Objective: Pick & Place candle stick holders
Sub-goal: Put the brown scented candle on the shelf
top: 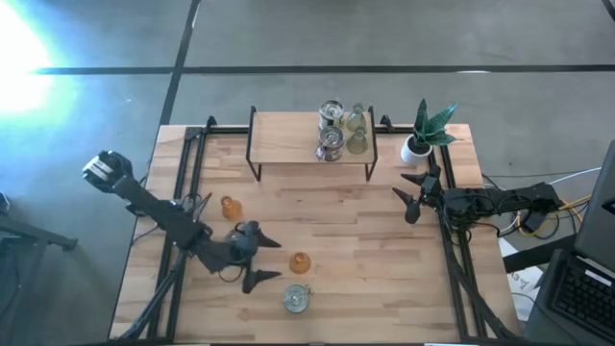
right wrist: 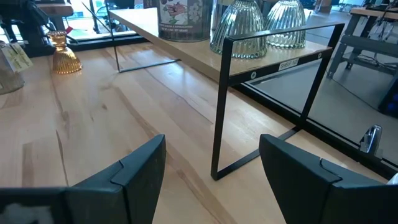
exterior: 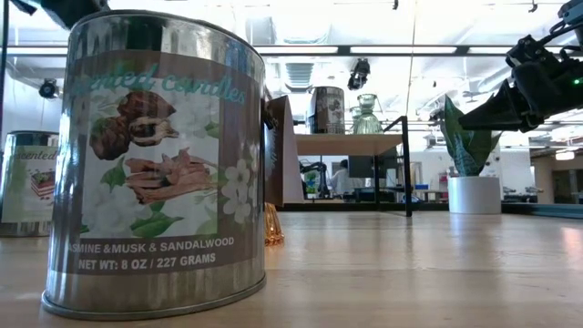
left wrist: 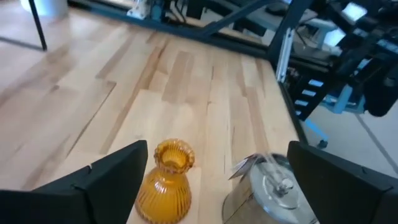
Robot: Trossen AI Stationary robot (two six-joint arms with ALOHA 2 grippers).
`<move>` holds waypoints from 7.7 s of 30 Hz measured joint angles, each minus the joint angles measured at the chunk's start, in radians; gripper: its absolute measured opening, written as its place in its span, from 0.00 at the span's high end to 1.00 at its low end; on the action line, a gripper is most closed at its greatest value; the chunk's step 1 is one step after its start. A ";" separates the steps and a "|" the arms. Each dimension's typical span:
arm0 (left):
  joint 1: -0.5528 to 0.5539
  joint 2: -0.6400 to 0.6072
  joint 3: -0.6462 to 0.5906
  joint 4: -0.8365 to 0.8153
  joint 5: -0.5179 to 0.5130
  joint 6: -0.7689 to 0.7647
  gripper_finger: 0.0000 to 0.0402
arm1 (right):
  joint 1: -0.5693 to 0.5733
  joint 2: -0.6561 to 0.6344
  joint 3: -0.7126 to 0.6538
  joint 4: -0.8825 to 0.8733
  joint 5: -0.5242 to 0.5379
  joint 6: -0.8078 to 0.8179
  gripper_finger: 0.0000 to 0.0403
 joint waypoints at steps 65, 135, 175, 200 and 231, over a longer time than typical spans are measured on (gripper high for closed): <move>0.002 0.190 -0.003 0.052 0.132 -0.137 0.03 | 0.000 0.000 0.000 0.000 0.000 0.000 0.38; -0.003 0.605 0.082 0.552 0.362 0.228 0.03 | 0.000 0.000 0.000 0.000 0.000 0.000 0.38; 0.055 0.766 0.249 0.584 0.364 0.081 0.03 | 0.000 0.000 0.000 0.000 0.000 0.000 0.38; 0.074 0.755 0.261 0.595 0.429 0.219 0.00 | 0.000 0.000 0.000 0.000 0.000 0.000 0.38; 0.091 0.796 0.327 0.575 0.409 0.365 0.00 | 0.000 0.000 0.000 0.000 0.000 0.000 0.38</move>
